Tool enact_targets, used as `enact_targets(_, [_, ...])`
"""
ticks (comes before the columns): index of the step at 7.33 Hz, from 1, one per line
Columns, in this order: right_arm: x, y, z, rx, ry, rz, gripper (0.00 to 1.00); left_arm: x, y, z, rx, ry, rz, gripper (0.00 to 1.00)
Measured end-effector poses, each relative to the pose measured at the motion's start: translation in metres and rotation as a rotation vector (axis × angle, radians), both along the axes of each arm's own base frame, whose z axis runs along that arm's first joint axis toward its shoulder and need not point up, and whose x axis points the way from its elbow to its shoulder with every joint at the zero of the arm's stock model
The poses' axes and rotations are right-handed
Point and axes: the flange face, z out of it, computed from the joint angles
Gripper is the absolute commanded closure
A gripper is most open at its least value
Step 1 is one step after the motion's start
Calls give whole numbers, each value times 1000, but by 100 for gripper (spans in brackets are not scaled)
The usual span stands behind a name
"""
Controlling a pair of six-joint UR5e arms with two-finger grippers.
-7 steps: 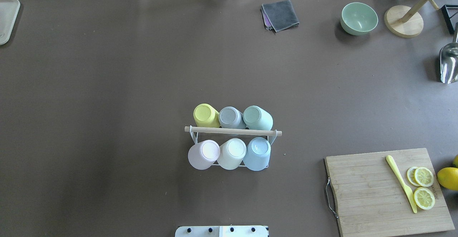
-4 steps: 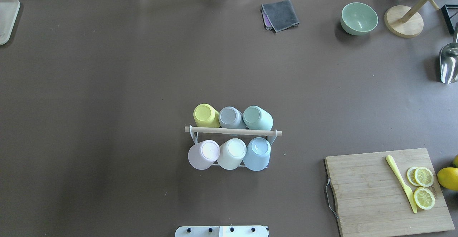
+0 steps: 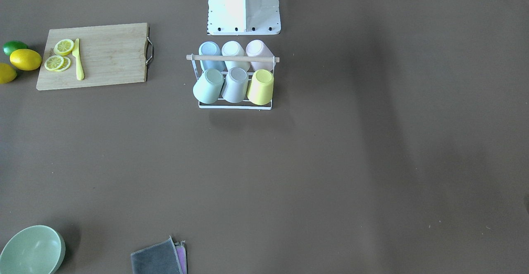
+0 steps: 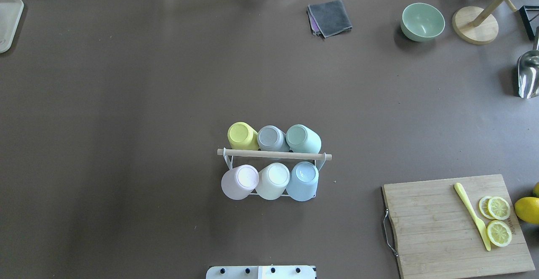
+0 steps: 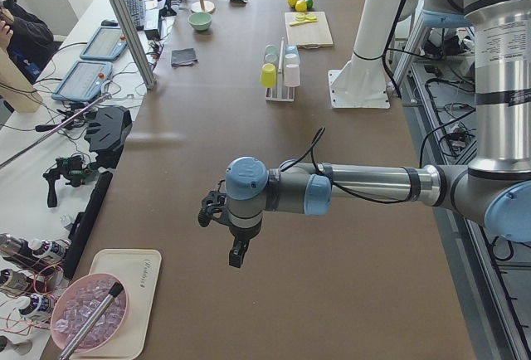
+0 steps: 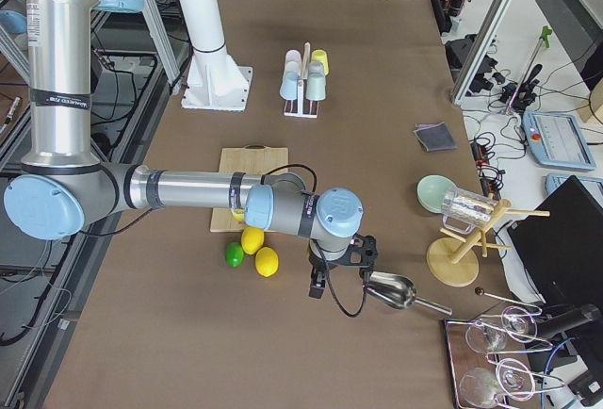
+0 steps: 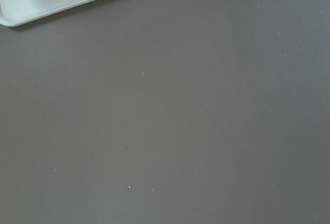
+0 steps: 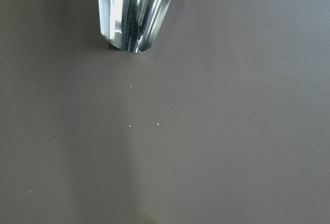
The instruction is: Place cup on cup holder
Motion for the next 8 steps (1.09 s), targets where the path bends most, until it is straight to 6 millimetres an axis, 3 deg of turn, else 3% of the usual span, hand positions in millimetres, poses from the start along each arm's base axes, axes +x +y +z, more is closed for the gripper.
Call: enact_targets(8, [-2,0,0,-2,-20,2,0,0,2,9,-18,2,-1,2])
